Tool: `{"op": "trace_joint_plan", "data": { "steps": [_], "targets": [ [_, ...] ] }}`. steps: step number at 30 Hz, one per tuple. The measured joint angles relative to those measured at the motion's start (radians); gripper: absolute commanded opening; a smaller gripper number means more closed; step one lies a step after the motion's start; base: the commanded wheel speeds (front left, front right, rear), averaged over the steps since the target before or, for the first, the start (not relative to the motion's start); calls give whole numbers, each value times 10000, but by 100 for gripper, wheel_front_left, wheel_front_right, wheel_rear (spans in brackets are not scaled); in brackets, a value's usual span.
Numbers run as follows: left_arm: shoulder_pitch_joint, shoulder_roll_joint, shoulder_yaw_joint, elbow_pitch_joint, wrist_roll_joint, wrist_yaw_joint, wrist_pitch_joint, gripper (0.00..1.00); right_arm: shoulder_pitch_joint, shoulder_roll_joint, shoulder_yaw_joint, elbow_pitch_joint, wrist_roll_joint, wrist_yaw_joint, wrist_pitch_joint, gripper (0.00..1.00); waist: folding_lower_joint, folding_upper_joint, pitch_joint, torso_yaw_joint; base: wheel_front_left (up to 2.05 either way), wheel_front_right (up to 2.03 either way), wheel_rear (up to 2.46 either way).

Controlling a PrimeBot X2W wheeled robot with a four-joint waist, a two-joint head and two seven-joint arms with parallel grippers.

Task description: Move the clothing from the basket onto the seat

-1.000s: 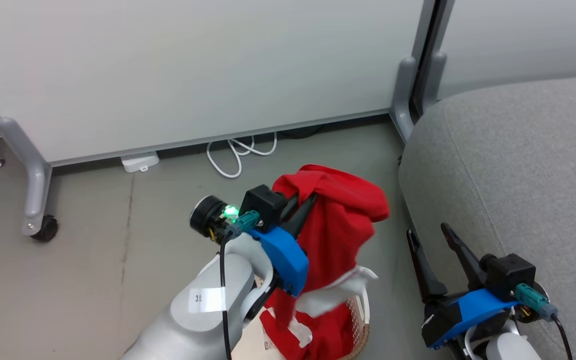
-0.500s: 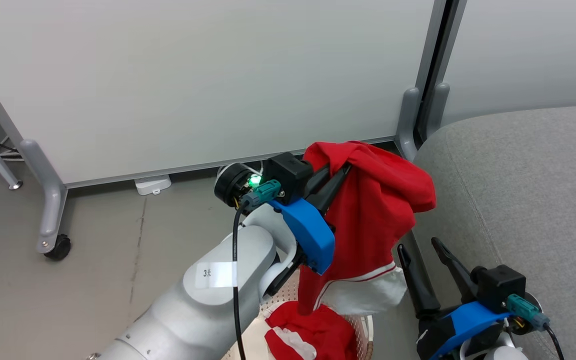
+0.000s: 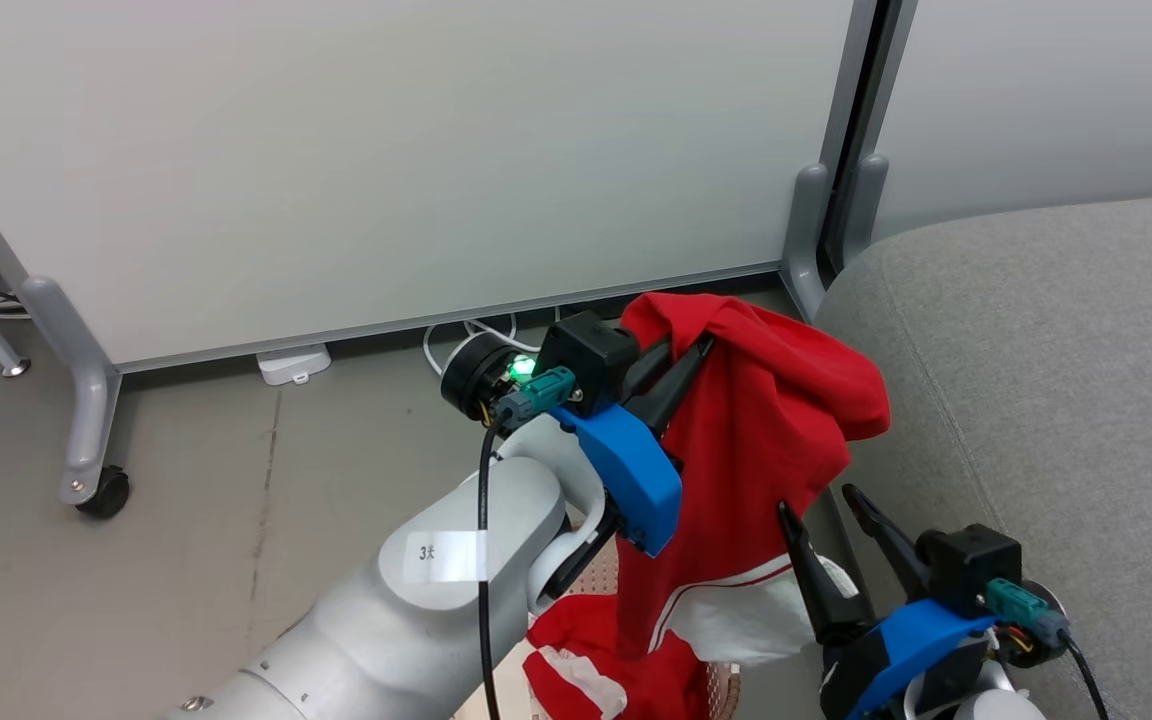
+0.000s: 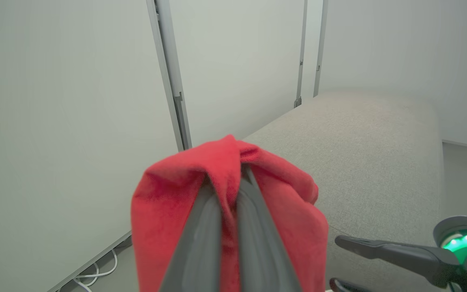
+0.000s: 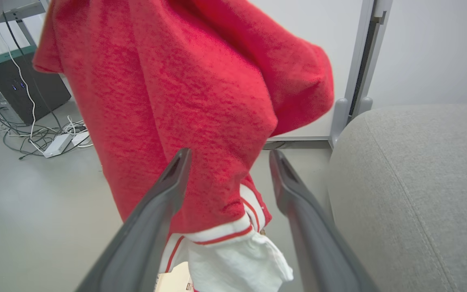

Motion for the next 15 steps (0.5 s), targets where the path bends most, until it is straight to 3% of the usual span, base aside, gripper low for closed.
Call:
{"op": "trace_joint_plan", "data": {
  "steps": [15],
  "targets": [
    [-231, -2, -562, -295, -380, 75, -104, 0, -1461, 2, 234, 1331, 0, 0, 198, 100, 0, -1, 176, 281, 0, 0, 0]
  ]
}}
